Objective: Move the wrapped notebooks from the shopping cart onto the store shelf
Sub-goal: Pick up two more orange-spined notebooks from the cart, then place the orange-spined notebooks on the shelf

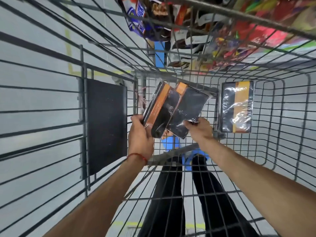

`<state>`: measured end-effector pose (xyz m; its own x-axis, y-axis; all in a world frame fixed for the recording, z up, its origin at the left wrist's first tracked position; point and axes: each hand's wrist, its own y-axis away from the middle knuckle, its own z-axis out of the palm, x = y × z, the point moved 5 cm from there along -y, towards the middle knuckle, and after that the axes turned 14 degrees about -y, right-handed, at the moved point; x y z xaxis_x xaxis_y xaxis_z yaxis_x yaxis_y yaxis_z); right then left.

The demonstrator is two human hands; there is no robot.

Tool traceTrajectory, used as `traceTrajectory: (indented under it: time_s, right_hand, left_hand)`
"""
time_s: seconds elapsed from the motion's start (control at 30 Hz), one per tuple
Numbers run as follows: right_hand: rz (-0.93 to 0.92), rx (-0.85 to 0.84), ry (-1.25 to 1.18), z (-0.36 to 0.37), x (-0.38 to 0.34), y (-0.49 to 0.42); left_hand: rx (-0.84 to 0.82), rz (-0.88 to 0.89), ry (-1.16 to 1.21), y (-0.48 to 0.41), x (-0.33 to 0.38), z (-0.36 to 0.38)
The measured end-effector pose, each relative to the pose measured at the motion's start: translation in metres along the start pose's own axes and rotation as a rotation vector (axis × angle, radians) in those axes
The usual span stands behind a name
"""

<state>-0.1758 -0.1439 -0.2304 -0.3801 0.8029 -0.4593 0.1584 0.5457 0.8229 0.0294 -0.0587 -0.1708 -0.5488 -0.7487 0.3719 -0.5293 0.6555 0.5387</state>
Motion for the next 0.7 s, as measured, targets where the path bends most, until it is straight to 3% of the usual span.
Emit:
traceTrajectory:
  time_s: [0.27, 0.7]
  right_hand:
    - [-0.099, -0.011, -0.09, -0.022, -0.008, 0.024]
    - [-0.449, 0.073, -0.242, -0.177, -0.05, 0.144]
  left_hand:
    - [0.033, 0.011, 0.012, 0.013, 0.014, -0.011]
    - [0.043, 0.156, 0.106, 0.105, 0.117, -0.048]
